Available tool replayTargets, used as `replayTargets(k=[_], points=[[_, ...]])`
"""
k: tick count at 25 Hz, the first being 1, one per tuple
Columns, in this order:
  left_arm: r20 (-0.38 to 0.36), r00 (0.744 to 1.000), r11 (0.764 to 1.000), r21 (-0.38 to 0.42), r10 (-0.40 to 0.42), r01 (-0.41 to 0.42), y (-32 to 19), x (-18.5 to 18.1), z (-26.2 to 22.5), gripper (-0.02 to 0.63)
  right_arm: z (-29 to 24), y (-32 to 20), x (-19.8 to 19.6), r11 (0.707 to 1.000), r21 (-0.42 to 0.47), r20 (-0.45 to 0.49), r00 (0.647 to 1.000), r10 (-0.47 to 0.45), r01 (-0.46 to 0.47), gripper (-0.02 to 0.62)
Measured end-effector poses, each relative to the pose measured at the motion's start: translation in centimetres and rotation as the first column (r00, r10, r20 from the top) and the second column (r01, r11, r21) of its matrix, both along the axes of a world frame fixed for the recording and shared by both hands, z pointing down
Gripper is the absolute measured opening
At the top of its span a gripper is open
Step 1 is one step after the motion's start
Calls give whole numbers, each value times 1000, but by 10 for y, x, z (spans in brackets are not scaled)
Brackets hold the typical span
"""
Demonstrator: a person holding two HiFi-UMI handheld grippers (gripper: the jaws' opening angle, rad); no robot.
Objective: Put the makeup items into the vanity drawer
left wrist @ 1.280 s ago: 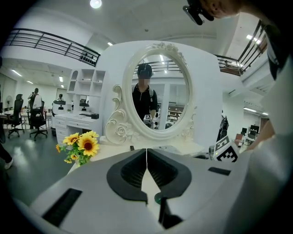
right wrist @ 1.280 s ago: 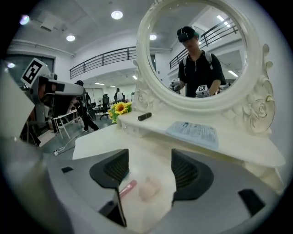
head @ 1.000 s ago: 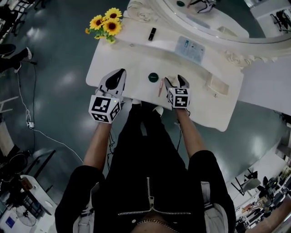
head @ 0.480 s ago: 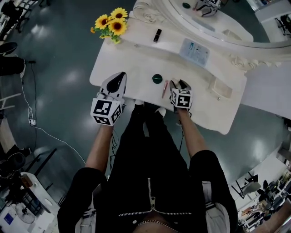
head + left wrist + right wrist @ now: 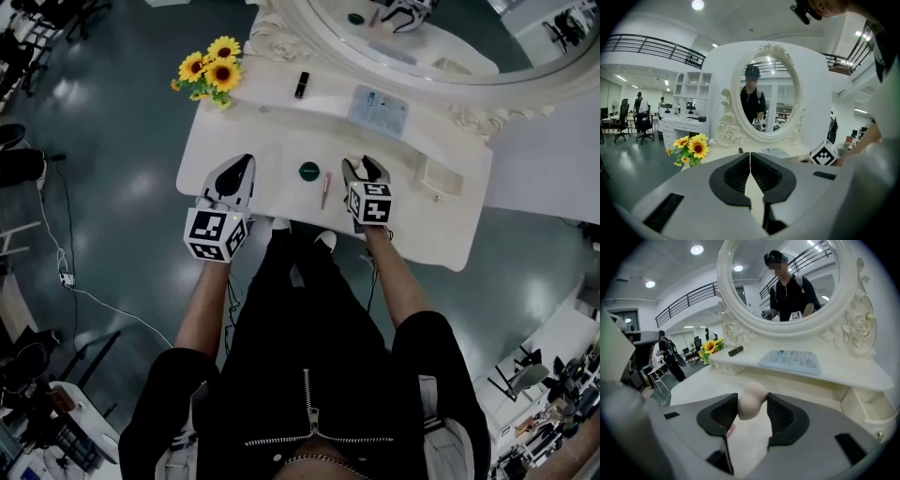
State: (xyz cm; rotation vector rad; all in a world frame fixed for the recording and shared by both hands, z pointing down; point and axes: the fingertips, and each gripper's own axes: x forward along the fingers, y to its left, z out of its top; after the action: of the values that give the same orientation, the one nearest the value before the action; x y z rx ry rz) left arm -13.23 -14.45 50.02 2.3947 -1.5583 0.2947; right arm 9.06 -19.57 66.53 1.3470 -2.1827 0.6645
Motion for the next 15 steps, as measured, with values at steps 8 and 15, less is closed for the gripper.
replayTargets(k=[8, 15], points=[[-3, 999, 997, 68, 47, -47, -22, 15, -26, 21, -117, -28, 1, 970, 242, 31, 999, -20, 12, 193], [-5, 996, 989, 122, 85, -84, -41, 24, -48, 21, -196, -36, 6, 919, 394, 60, 998, -16, -9, 193]])
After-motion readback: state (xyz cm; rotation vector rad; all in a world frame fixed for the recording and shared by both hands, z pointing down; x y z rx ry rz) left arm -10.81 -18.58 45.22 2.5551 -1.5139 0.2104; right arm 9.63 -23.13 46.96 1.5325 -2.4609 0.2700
